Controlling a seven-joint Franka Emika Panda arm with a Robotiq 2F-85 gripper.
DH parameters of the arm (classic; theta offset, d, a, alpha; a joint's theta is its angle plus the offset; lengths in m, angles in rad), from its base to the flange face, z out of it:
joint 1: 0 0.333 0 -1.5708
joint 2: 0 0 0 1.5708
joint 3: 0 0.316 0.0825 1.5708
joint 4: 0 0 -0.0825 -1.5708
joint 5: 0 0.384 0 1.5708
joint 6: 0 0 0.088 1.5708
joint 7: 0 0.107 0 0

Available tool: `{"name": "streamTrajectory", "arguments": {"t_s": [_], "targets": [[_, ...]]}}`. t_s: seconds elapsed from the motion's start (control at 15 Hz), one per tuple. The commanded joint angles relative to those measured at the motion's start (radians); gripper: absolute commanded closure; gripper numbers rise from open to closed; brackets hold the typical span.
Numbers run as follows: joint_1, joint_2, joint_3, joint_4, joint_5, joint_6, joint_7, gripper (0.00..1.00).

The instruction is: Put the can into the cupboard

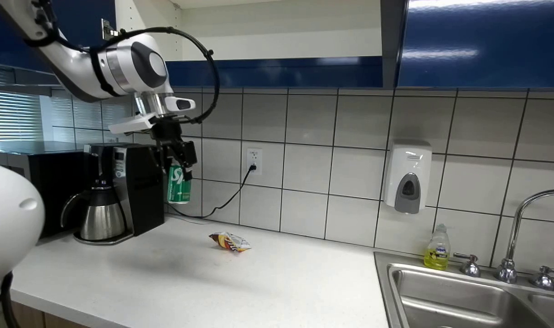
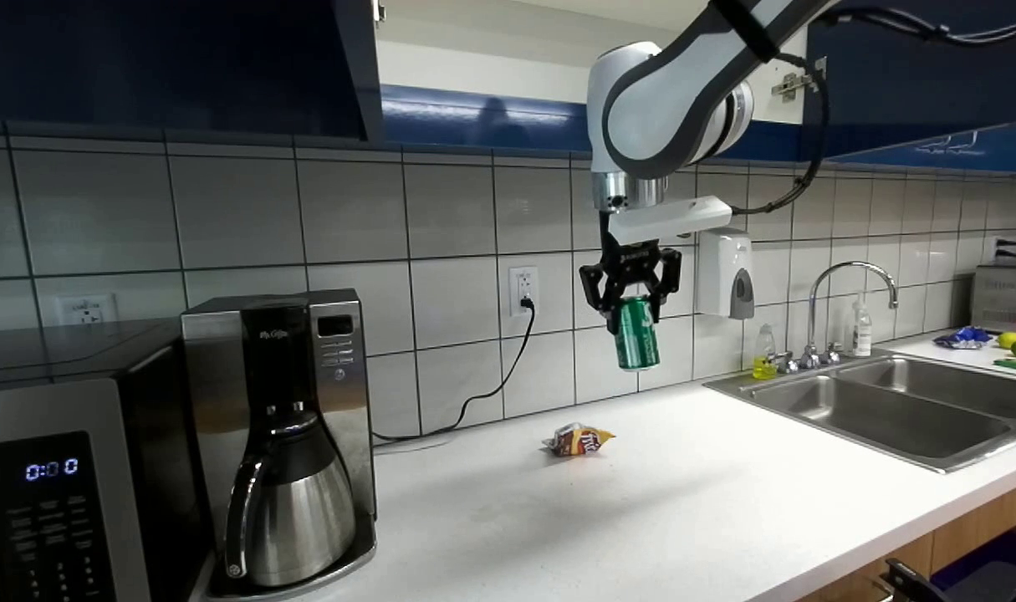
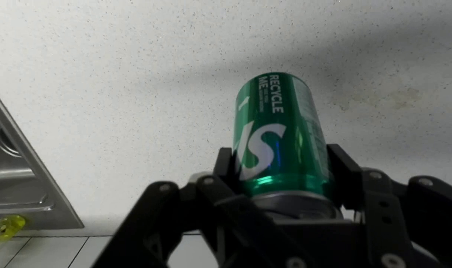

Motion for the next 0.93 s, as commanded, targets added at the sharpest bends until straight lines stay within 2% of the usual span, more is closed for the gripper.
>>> {"name": "streamTrajectory", "arguments": {"t_s": [0.0,0.33,0.87], "targets": [[0.006,-0.124,0.029,0.008,0.044,-0.11,-0.044,0.61],[0.012,-0.22,0.063,0.033,0.056,-0.183,-0.038,0.61],[0.007,-0.297,0.098,0.108,0.05,-0.206,-0.031,0.61]]}}
